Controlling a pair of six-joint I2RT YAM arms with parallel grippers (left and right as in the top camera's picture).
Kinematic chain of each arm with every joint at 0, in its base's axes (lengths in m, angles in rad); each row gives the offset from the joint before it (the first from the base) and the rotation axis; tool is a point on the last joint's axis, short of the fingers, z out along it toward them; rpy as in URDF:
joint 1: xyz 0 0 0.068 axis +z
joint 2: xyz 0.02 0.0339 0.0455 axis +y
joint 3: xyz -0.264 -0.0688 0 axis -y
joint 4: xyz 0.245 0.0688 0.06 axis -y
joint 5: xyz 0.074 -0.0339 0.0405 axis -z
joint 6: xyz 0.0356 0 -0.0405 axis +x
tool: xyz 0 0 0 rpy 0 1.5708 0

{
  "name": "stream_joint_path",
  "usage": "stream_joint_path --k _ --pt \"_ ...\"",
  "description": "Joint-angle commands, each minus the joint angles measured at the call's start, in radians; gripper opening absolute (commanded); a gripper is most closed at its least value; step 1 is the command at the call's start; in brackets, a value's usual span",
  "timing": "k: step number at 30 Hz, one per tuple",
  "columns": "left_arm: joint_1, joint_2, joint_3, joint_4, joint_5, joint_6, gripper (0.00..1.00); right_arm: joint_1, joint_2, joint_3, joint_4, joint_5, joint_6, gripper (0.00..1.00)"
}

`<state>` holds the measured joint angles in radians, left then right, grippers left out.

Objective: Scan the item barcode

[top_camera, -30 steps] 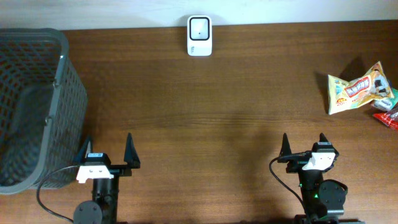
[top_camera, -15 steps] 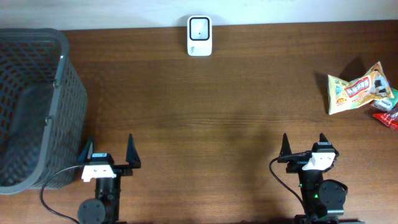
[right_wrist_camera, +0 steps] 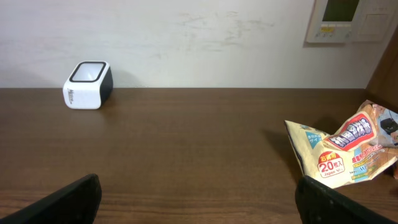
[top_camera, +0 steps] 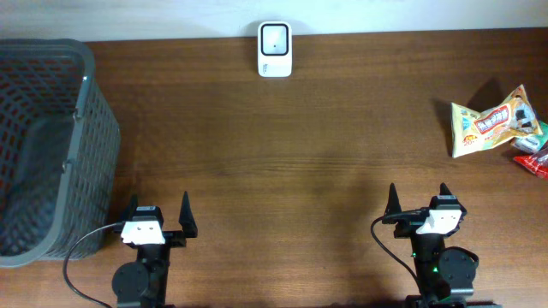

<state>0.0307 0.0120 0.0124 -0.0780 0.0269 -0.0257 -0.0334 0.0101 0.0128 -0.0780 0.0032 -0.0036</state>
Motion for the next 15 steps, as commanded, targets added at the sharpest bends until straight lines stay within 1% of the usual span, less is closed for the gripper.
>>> stream_joint_path --k 1,15 --pt "0.005 -0.007 -0.004 -0.006 0.005 0.012 0.99 -0.006 -0.007 -0.007 -0.005 0.006 0.004 0.98" --pt "0.005 -0.007 -0.004 -0.003 0.004 0.019 0.99 -0.006 -0.007 -0.007 -0.005 0.006 0.004 0.98"
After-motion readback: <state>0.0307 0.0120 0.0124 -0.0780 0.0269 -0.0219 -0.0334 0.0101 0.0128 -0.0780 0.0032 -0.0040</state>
